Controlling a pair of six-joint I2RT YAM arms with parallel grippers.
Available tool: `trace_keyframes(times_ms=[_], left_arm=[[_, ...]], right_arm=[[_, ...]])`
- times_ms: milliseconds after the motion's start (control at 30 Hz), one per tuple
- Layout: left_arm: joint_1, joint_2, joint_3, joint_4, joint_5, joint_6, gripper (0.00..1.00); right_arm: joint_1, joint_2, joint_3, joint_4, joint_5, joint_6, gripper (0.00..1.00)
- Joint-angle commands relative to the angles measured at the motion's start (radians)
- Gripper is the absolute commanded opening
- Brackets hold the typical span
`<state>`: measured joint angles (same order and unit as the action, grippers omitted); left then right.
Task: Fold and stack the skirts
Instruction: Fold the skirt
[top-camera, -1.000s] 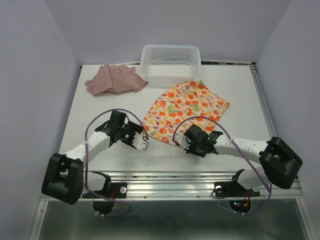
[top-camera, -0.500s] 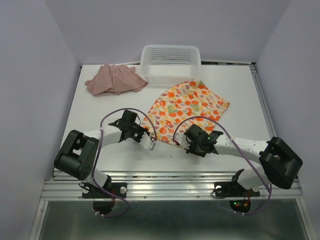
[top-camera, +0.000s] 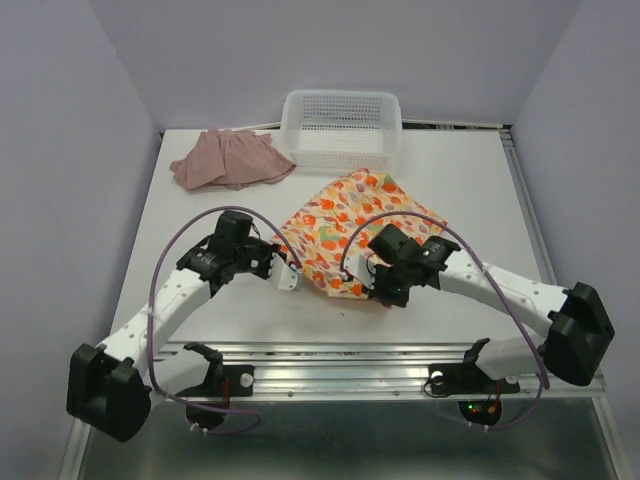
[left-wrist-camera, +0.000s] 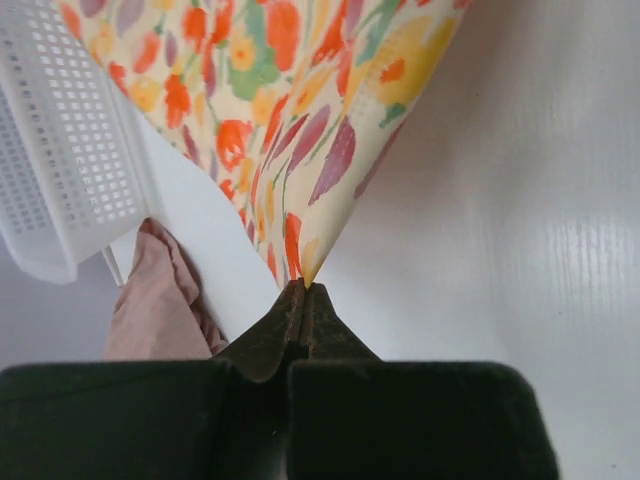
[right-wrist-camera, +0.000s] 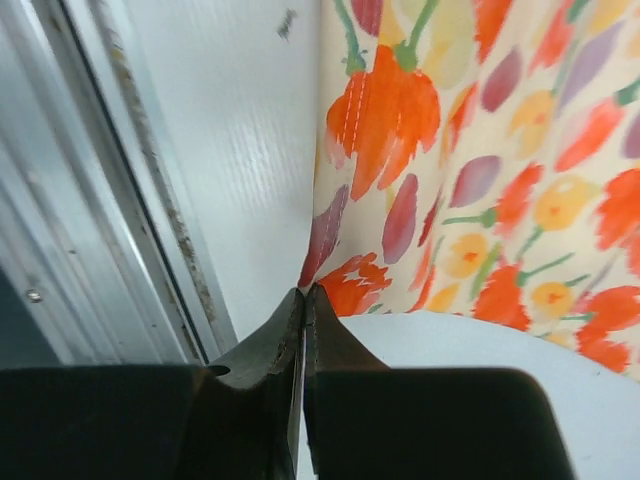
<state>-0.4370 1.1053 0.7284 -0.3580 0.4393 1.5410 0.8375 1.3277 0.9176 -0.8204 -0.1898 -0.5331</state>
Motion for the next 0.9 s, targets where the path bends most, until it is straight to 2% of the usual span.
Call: trace_keyframes(times_ms=[0, 67, 167, 267, 400, 500, 600, 767, 867], left_arm=[[0.003, -0.154, 0.051, -0.219, 0.058, -0.096, 0.00], [0.003, -0.232, 0.066, -0.260, 0.067, -0.139, 0.00], [0.003, -0.310, 0.101, -0.311, 0.076, -0.238, 0.00], [0.003, -0.378, 0.132, -0.344, 0.062, -0.314, 0.00], [0.003, -0.440, 0.176, -0.349, 0.015, -0.413, 0.00], [0.003, -0.456, 0.195, -0.322, 0.003, -0.458, 0.00], [0.003, -0.388, 0.212, -0.166, -0.057, -0.516, 0.00], [0.003, -0.228, 0.262, -0.066, -0.054, -0.544, 0.00], [0.003, -0.113, 0.290, 0.002, -0.062, -0.553, 0.00]], right_arm=[[-0.003, -0.021, 0.171, -0.219, -0.236, -0.042, 0.01], [-0.003, -0.030, 0.219, -0.264, -0.337, -0.035, 0.01], [-0.003, -0.076, 0.225, -0.211, -0.474, 0.039, 0.01], [-0.003, -0.091, 0.236, -0.200, -0.548, 0.039, 0.01], [-0.012, -0.146, 0.210, -0.264, -0.559, 0.050, 0.01], [-0.012, -0.212, 0.196, -0.209, -0.501, 0.113, 0.01], [-0.038, -0.249, 0.182, -0.197, -0.426, 0.108, 0.01], [-0.136, -0.216, 0.182, -0.233, -0.389, 0.003, 0.01], [-0.264, -0.176, 0.185, -0.278, -0.430, -0.100, 0.01]])
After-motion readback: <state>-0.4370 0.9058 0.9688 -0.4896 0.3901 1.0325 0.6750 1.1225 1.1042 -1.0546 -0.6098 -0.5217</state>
